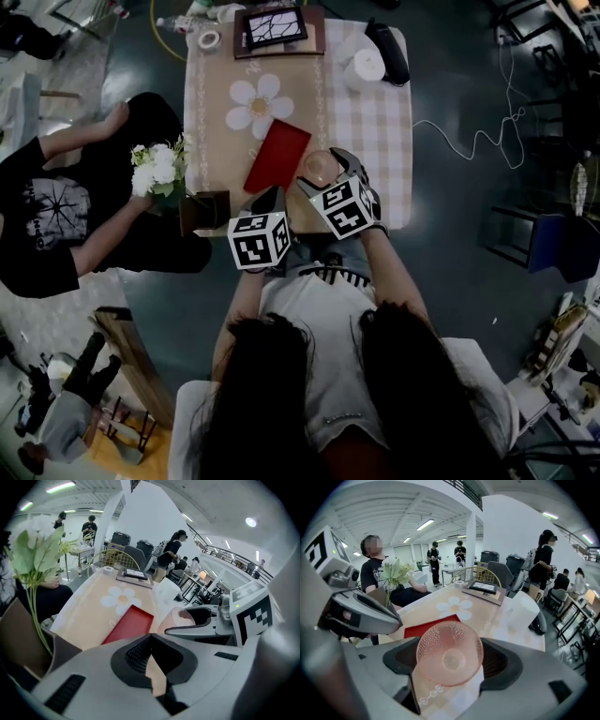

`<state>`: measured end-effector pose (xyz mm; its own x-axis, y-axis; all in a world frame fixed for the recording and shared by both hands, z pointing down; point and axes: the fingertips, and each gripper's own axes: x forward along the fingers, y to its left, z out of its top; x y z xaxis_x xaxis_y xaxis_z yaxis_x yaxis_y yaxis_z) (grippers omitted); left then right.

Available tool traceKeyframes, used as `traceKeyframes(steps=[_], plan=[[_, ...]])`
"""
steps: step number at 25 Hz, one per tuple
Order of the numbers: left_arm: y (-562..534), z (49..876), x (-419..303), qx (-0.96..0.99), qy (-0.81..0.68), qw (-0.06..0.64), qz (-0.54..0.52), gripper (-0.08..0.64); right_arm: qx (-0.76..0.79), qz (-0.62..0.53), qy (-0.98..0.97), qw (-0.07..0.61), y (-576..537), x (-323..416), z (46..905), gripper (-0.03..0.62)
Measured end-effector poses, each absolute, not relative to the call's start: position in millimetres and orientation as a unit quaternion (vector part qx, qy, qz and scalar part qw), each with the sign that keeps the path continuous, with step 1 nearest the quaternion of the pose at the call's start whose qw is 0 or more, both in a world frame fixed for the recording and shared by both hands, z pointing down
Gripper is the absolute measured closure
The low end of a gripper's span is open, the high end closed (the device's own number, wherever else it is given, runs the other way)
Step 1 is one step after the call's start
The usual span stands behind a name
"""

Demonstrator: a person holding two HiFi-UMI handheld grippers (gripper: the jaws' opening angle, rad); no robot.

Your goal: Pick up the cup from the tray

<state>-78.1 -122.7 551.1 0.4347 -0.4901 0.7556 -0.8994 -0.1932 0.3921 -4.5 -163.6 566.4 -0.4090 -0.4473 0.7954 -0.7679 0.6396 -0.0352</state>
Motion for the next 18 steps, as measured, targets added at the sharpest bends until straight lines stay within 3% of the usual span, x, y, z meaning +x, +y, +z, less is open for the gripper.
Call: traceKeyframes(steps=[18], plan=[[-118.9, 555.5, -39.2, 0.753, -0.438, 0.408, 0.272, 0.558, 0.415, 0.233, -0.785, 0.396, -149.9, 48.4, 590.2, 0.210]])
